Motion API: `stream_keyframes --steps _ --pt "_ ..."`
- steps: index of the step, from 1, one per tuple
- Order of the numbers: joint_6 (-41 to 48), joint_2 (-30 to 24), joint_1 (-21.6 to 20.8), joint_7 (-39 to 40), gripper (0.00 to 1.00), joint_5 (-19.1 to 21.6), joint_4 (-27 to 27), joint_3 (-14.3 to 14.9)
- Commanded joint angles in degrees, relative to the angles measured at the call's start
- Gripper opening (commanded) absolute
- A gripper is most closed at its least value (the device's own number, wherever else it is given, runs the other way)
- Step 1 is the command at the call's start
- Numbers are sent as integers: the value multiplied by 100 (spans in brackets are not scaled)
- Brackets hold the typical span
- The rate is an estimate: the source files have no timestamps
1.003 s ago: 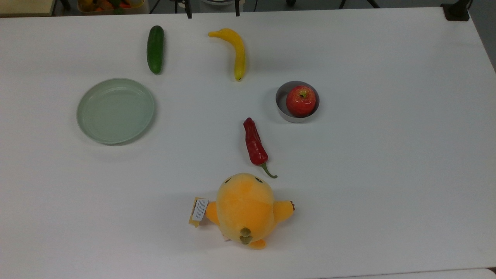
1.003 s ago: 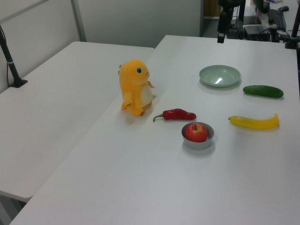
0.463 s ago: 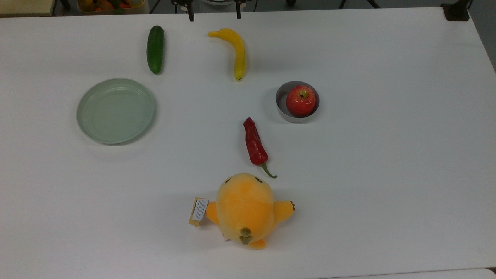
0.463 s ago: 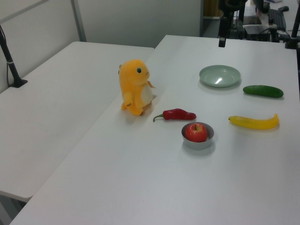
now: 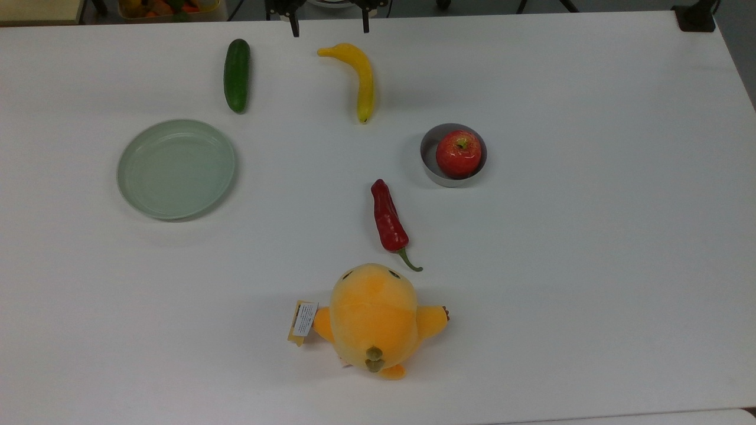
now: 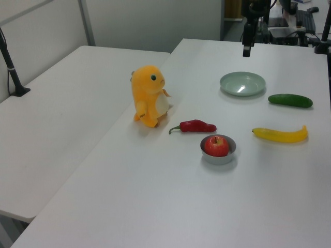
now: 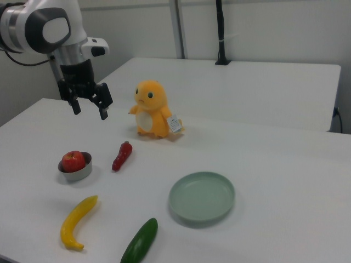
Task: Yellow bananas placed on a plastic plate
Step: 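Move the open gripper over the yellow banana and lower it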
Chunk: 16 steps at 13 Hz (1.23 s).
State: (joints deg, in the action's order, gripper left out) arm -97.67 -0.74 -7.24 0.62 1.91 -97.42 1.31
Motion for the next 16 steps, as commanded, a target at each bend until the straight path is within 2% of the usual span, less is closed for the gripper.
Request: stream_keyframes --steps 1,6,9,16 --pt "-129 -102 -93 140 100 37 -242 19" --pt "-147 -67 -93 158 100 37 -435 19" --pt "-182 240 -146 158 100 -33 -392 -43" --pt "-1050 768 -251 141 100 -33 -489 -122"
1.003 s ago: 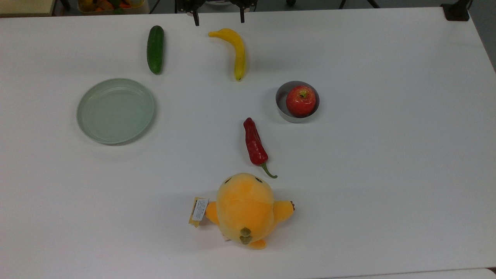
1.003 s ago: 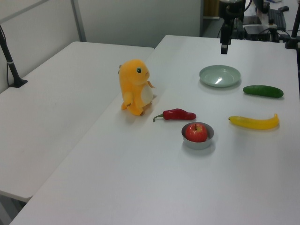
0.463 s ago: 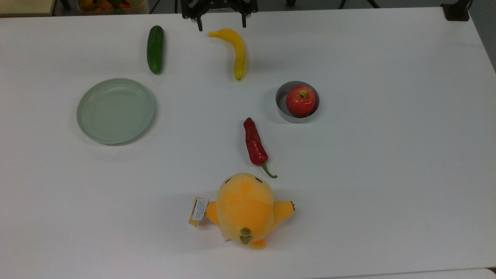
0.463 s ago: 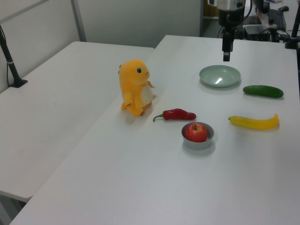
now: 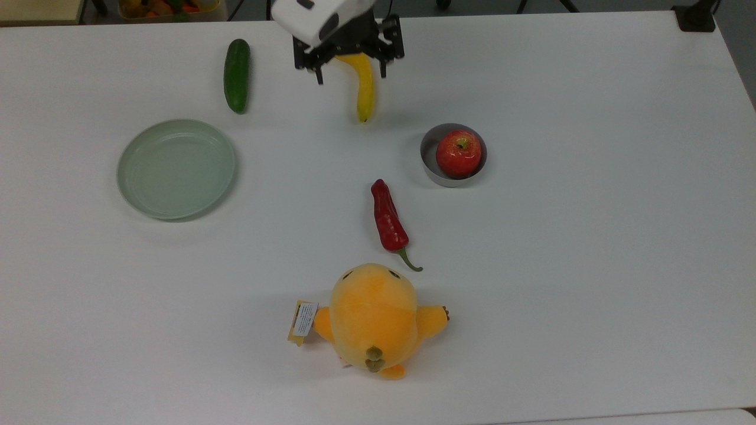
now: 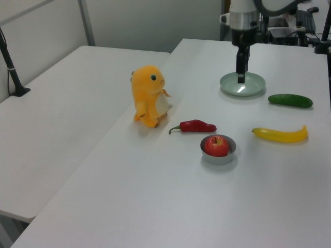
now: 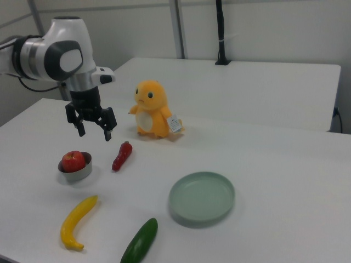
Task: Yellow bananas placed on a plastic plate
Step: 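Move the open gripper over the yellow banana and lower it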
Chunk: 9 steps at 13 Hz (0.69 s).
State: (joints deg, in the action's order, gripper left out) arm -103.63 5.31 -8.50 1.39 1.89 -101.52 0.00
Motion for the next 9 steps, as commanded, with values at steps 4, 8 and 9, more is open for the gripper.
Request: stream_keyframes --steps 4,8,9 --pt "-431 103 -126 45 100 -39 -454 9" --pt "263 23 -152 63 100 -469 -1123 -280" --pt "282 23 -152 72 100 -479 -1281 -386"
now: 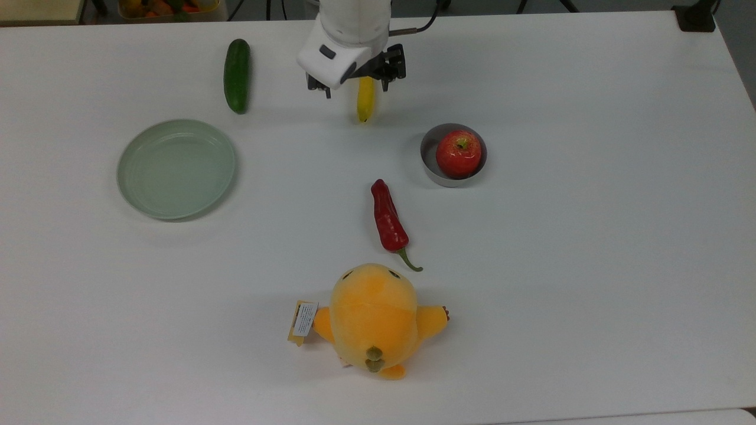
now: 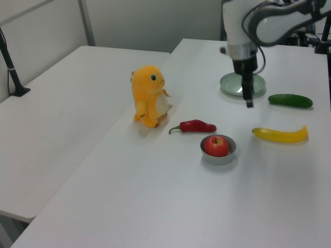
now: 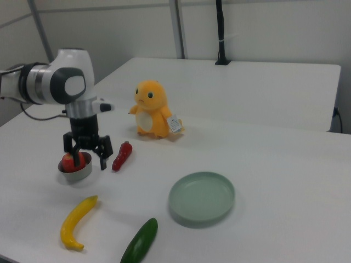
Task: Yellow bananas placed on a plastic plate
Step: 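Move the open gripper over the yellow banana and lower it, then close the gripper on the middle of the yellow banana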
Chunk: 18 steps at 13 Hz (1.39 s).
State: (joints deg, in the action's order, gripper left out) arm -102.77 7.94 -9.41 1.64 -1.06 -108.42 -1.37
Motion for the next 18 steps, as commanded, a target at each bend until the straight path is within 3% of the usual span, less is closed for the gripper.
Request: stream_keyframes --steps 1,4,13,18 --pt "214 -240 -61 47 100 -228 -741 -363" --pt "170 -205 -61 214 100 -430 -1163 -636" --pt "-137 76 -52 346 100 -483 -1480 -663" --pt "-366 147 -44 346 83 -553 -1621 -663"
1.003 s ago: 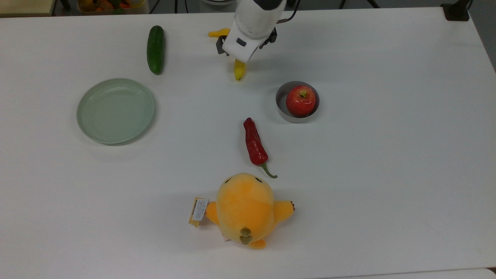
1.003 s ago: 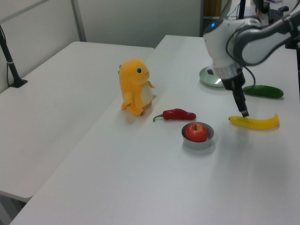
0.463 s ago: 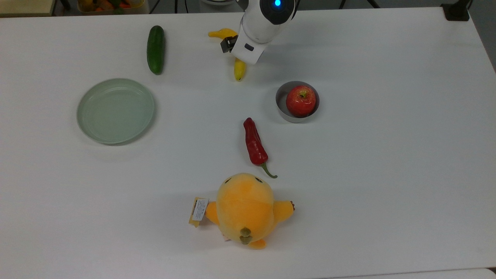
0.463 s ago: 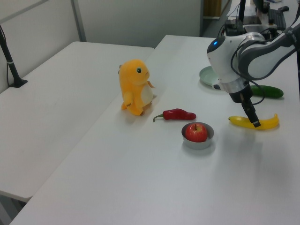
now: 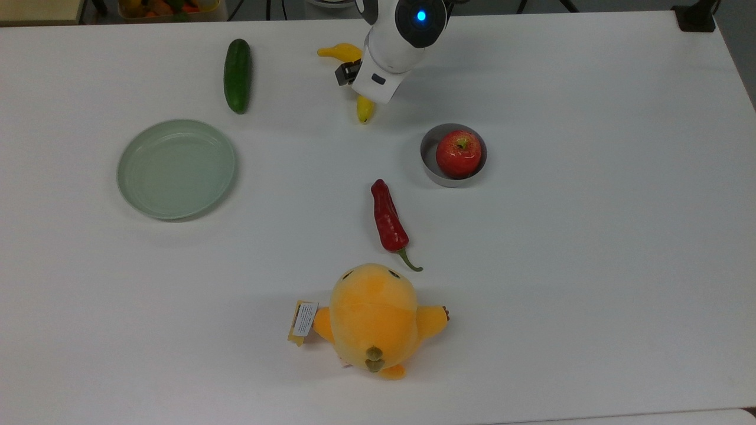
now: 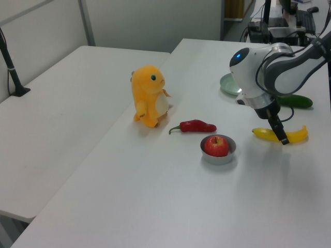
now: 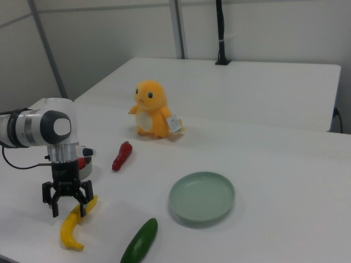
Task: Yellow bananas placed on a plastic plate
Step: 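Close the gripper on the middle of the yellow banana, then lift the banana and carry it toward the pale green plate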
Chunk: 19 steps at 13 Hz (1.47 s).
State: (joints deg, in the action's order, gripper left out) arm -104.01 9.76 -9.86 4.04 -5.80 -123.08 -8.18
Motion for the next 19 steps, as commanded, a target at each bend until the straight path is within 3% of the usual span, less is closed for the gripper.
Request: stream_keyframes --steps 1,5,6,7,8,11,13,17,19 --pt "-243 -35 2 106 75 -79 -155 18" --pt "-252 -44 11 106 42 -79 -155 18" --pt "-252 -44 11 106 30 -79 -155 18" --pt "-252 -44 11 80 10 -79 -155 18" --pt "-252 -53 11 62 0 -79 -146 18" --pt "-191 -158 11 36 0 -79 -128 18" --pt "-59 -508 11 27 0 0 -32 18" --pt "757 -676 54 18 0 44 801 27" --pt "1284 -668 55 18 0 97 1486 62"
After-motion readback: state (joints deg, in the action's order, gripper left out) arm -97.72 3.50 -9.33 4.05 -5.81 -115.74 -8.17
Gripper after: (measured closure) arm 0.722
